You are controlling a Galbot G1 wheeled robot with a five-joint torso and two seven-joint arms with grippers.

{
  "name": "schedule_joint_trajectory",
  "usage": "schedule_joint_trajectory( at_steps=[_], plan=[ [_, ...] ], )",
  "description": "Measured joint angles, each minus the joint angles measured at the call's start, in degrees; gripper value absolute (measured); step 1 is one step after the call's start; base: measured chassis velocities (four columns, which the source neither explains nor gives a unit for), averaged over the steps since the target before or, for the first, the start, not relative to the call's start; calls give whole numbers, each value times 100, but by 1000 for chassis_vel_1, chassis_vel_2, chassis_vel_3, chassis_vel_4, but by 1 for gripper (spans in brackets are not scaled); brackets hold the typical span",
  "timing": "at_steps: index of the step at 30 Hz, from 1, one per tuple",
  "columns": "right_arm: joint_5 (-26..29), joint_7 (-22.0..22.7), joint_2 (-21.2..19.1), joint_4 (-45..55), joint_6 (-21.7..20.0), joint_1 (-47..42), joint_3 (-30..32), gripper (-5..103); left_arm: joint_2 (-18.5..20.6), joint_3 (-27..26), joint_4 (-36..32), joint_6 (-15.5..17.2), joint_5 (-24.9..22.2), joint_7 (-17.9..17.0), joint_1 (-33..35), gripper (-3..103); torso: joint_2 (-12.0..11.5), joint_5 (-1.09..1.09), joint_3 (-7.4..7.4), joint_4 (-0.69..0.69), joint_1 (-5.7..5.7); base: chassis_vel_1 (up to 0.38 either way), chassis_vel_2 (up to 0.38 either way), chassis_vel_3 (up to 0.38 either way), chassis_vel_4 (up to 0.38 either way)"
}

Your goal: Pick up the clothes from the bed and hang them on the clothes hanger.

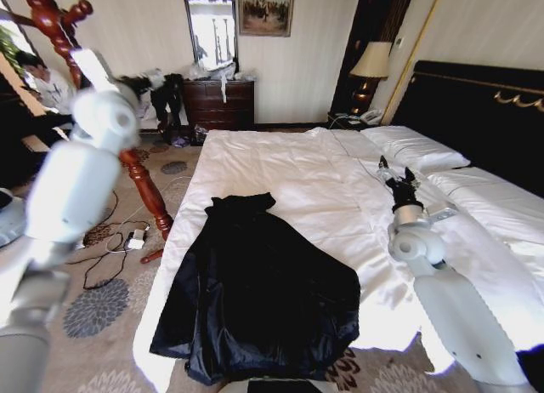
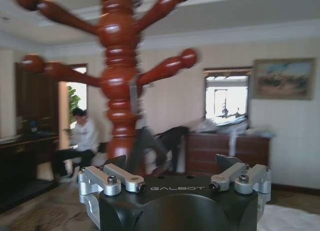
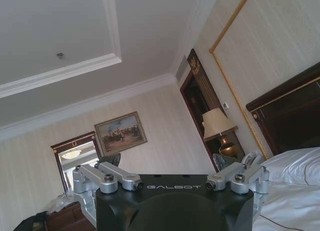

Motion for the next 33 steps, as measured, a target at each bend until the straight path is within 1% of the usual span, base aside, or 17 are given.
schedule_joint_trajectory(
  at_steps=[2,5,7,8,10,13,15,19,20,21,22,23,24,27,29,31,33],
  plan=[
    [1,2,7,0,-3,3,-2,100,39,-20,148,27,14,53,-45,100,0,-1,0,0,0,0,0,0,0],
    [5,5,23,11,-15,-2,-3,100,127,-59,891,140,53,337,-215,100,0,1,0,-7,0,0,0,0,0],
    [9,7,25,23,-17,-15,-3,100,110,-30,1274,161,29,496,-313,100,0,1,0,-7,1,0,0,0,0],
    [9,7,25,23,-17,-15,-3,100,110,-30,1274,161,29,496,-313,100,0,1,0,-7,1,0,0,0,0],
    [35,11,26,55,-18,-25,-4,100,38,60,1582,163,-118,568,-442,100,0,0,0,-5,1,0,0,0,0],
    [49,17,20,76,-19,-33,-11,100,-31,131,1738,177,-235,569,-536,100,0,2,0,-6,0,0,0,0,0],
    [57,24,-3,91,-21,-37,-15,100,-123,251,1895,255,-336,509,-672,100,0,5,1,-10,1,0,0,0,0],
    [62,28,-34,110,-23,-60,-4,100,-174,338,1991,315,-341,469,-764,100,0,4,1,-7,1,0,0,0,0],
    [63,28,-42,119,-23,-78,12,100,-178,376,2015,335,-359,466,-791,103,0,3,0,-4,1,0,0,0,0],
    [63,28,-44,120,-23,-85,18,100,-179,387,2021,342,-373,464,-797,103,0,3,0,-4,0,0,0,0,0],
    [62,28,-44,122,-23,-96,24,100,-181,402,2025,353,-407,446,-807,101,0,2,0,-4,0,0,0,0,0],
    [61,28,-44,122,-23,-107,30,100,-182,409,2025,358,-455,410,-816,96,0,3,0,-6,1,0,0,0,0],
    [61,28,-44,122,-23,-107,30,100,-182,409,2025,358,-455,410,-816,96,0,3,0,-6,1,0,0,0,0],
    [52,27,-26,122,-23,-112,34,100,-150,423,1975,360,-639,274,-822,80,0,4,0,-7,1,0,0,0,0],
    [50,27,-22,122,-23,-111,34,100,-134,427,1955,360,-689,243,-822,80,0,3,0,-6,1,0,0,0,0],
    [44,26,-17,122,-23,-107,34,100,-101,432,1906,360,-835,157,-822,69,0,3,0,-4,1,0,0,0,0],
    [39,26,-16,122,-22,-104,34,100,-79,433,1855,359,-982,80,-815,58,0,3,0,-6,0,0,0,0,0]
  ],
)
